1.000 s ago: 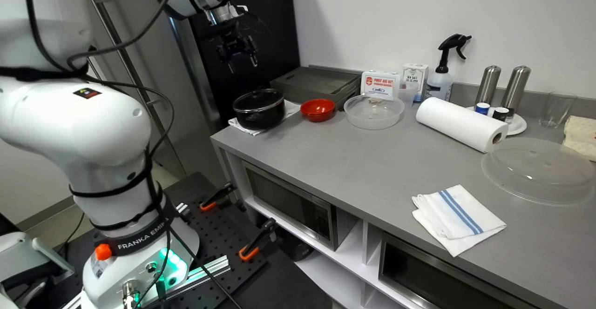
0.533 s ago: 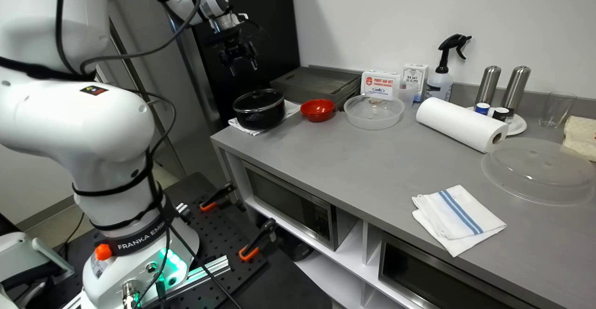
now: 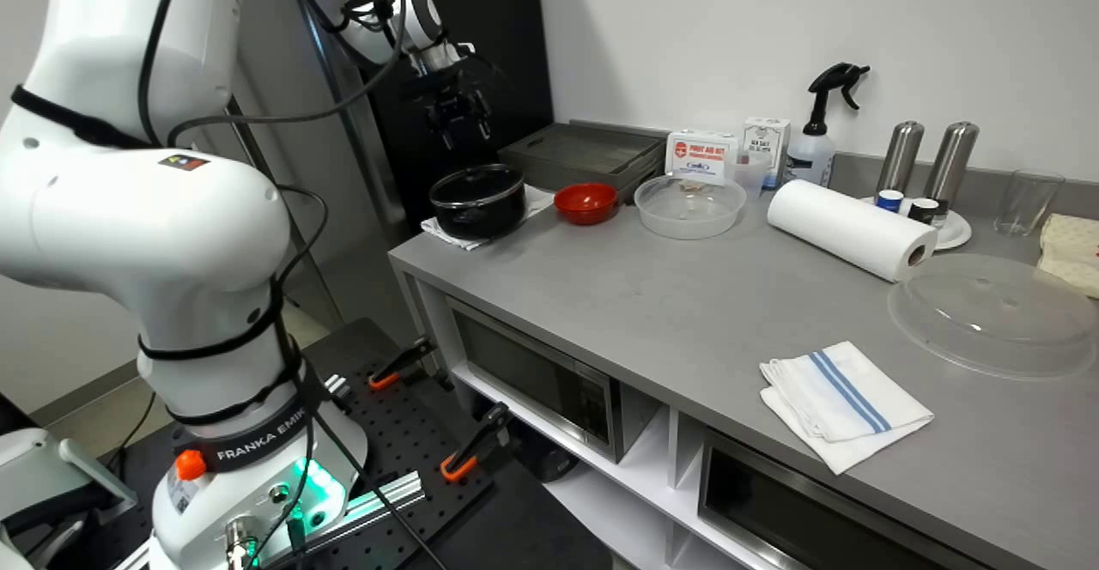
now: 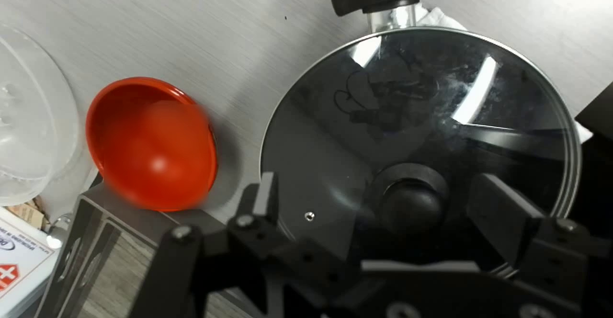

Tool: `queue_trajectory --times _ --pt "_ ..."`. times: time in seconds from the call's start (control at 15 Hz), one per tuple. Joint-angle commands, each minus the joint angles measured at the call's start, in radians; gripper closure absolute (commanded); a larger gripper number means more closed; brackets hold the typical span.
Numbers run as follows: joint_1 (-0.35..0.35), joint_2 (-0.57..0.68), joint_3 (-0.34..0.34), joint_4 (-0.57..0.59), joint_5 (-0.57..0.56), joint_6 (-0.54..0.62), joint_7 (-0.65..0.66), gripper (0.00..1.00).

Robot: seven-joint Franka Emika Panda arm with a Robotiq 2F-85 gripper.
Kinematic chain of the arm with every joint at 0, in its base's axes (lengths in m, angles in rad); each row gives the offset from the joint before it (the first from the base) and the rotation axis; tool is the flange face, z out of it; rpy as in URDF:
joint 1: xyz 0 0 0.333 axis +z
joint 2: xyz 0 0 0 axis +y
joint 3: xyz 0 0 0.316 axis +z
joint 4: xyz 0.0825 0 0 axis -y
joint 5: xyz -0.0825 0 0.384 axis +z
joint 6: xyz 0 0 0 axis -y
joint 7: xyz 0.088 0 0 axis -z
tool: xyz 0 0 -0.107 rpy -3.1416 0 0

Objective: Remove the glass lid from the black pot

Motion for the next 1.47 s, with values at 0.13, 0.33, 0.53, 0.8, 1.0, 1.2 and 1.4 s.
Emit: queue_trajectory --times 0.13,0.33,0.53,0.8,1.0,1.2,1.4 --pt "0.054 0.177 -0.059 0.249 0.009 -0.094 -0.005 0.00" --pt "0.067 0.244 -0.072 0.324 0.022 -0.122 -0.013 0.00" --pt "0.079 0.294 -0.079 0.382 0.033 -0.147 -0.020 0.00" --pt "0.096 0.343 -0.082 0.458 0.044 -0.182 -0.029 0.00" --pt "0.109 0.370 -0.082 0.512 0.055 -0.208 -0.036 0.00" --pt "0.115 0.397 -0.080 0.561 0.072 -0.233 -0.048 0.00" --pt "0.107 0.427 -0.074 0.603 0.105 -0.247 -0.069 0.00"
